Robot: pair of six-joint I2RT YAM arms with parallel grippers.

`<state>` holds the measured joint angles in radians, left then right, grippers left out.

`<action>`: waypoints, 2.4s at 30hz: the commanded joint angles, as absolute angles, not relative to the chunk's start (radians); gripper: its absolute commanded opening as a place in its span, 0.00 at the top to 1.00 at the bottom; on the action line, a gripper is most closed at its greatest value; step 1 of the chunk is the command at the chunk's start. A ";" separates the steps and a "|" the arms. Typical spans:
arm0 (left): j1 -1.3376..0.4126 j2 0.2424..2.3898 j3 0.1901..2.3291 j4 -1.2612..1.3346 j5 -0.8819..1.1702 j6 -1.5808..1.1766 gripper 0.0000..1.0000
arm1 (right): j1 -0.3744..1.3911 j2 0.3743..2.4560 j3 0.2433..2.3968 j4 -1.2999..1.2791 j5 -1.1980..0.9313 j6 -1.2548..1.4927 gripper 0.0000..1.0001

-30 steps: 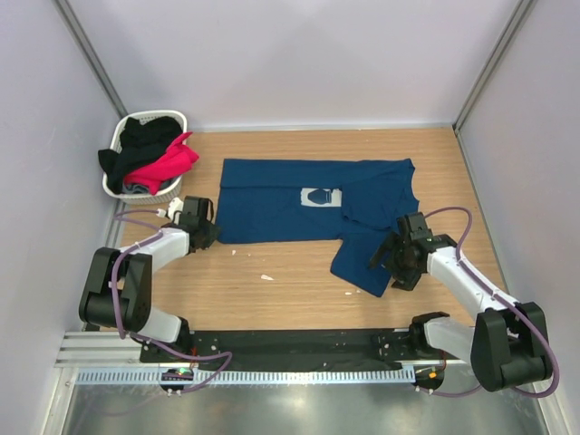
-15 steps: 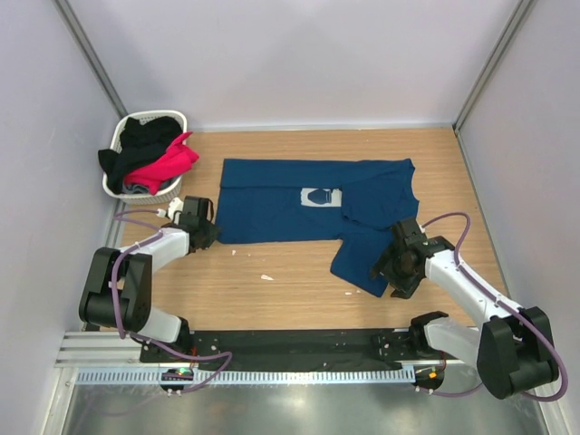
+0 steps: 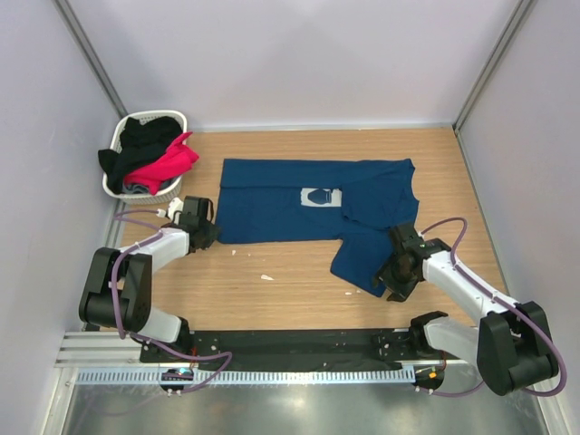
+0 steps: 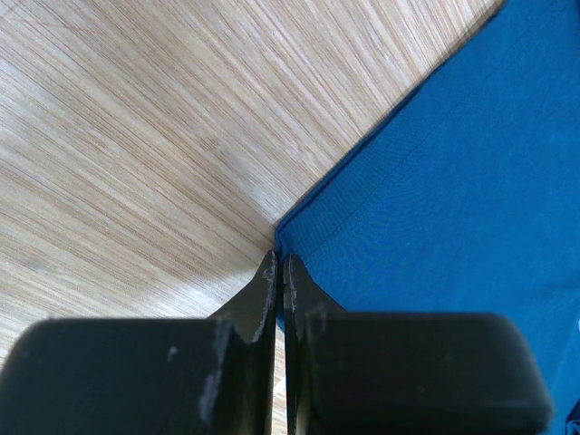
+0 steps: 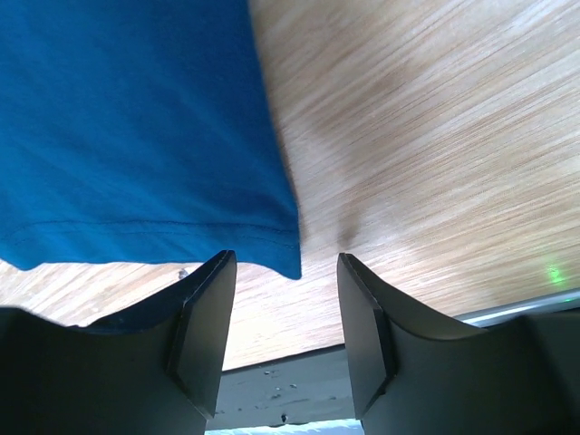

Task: Fold and stack the t-shirts
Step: Fold the tshirt

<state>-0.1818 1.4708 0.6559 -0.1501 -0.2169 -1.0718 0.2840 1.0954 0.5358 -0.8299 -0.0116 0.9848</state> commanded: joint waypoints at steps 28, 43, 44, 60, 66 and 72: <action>-0.179 1.399 0.673 -0.308 -0.296 -1.057 1.00 | 0.304 1.138 0.789 -0.844 0.109 0.919 0.99; -0.183 1.379 0.824 -0.383 -0.374 -1.043 1.00 | 0.196 1.446 1.232 -0.735 0.146 0.707 0.99; -0.181 1.385 0.833 -0.387 -0.383 -1.046 1.00 | 0.186 1.459 1.241 -0.723 0.141 0.704 0.99; -0.181 1.505 0.994 -0.416 -0.445 -1.155 1.00 | 0.107 1.712 1.598 -0.617 0.098 0.650 0.99; -0.181 1.577 1.066 -0.431 -0.460 -1.158 1.00 | 0.097 1.813 1.704 -0.631 0.084 0.641 0.99; -0.183 1.637 1.120 -0.442 -0.503 -1.154 1.00 | 0.078 1.856 1.738 -0.614 0.089 0.649 0.99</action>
